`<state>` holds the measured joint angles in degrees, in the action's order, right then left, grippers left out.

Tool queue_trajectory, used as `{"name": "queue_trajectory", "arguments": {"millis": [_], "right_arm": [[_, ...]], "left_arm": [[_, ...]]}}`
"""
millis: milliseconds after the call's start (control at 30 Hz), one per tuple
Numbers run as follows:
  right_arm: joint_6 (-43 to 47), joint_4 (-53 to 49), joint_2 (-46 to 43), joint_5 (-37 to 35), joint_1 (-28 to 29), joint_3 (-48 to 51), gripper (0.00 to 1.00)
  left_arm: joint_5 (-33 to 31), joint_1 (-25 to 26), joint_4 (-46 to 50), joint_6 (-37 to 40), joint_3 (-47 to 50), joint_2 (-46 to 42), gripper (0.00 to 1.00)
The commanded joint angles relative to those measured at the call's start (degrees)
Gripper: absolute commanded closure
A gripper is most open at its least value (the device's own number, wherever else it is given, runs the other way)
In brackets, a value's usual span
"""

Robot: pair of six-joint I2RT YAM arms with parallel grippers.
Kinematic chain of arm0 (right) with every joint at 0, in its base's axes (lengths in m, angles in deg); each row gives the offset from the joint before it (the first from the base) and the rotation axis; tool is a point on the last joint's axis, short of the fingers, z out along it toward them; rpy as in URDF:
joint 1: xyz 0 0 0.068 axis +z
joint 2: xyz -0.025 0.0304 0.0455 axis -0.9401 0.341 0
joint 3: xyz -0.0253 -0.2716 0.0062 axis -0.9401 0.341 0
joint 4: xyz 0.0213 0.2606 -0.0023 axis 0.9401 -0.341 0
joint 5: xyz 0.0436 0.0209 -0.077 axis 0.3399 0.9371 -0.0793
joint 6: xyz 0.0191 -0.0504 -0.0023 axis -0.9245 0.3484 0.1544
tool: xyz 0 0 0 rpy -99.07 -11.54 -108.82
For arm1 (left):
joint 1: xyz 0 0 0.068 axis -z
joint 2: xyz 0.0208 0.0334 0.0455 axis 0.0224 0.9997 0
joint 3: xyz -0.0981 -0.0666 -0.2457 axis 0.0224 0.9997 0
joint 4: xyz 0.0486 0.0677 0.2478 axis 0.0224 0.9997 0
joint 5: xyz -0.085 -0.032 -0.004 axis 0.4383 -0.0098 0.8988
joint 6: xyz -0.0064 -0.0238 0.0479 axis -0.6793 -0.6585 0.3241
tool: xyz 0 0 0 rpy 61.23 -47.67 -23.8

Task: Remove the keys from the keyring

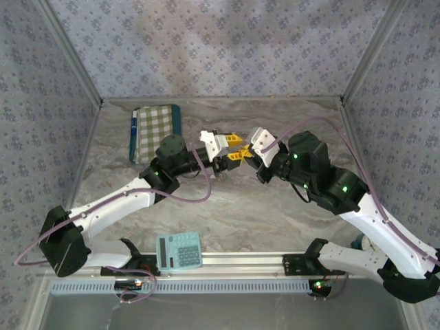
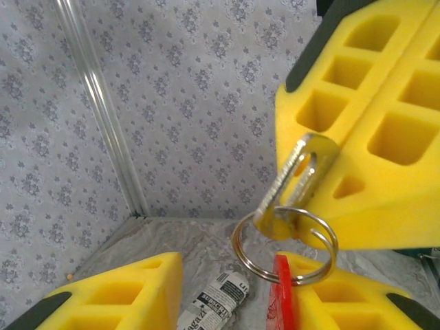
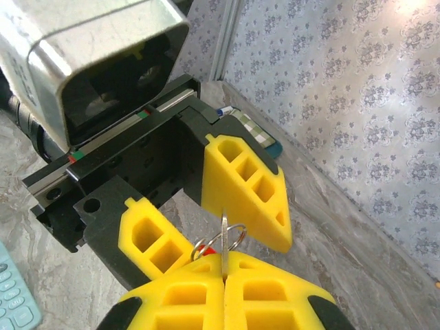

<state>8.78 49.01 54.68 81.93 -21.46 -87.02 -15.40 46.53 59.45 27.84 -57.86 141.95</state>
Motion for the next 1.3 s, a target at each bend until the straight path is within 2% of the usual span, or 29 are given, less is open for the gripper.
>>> {"name": "queue_trajectory", "arguments": {"millis": [0,333,433,567,600,767,1267], "right_arm": [[-1.0,0.3,-0.2,-0.7,-0.2,-1.4,1.0],[-1.4,0.2,-0.5,-0.1,-0.3,-0.9,1.0],[-1.7,0.1,-0.6,0.0,-0.4,-0.9,1.0],[-1.8,-0.1,-0.8,-0.6,-0.4,-0.8,1.0],[-1.7,0.0,-0.9,-0.9,-0.5,-0.9,1.0],[-0.7,0.7,-1.7,-1.5,-0.7,-0.4,1.0],[4.6,3.5,-3.8,-4.2,-0.8,3.2,1.0]], "left_arm": [[-0.5,0.8,-3.0,-0.1,-2.1,0.4,0.59],[-2.0,0.9,-6.2,-0.4,-0.8,0.3,0.66],[-2.0,0.8,-6.6,-0.5,-0.3,0.0,0.72],[-1.9,0.8,-6.1,-0.6,-0.1,-0.4,0.72],[-1.7,0.8,-5.9,-0.6,0.0,-0.6,0.74],[0.5,0.5,-5.4,-1.4,0.6,-1.2,1.0],[5.1,-1.0,-6.6,-5.5,1.5,-2.4,1.0]]}}
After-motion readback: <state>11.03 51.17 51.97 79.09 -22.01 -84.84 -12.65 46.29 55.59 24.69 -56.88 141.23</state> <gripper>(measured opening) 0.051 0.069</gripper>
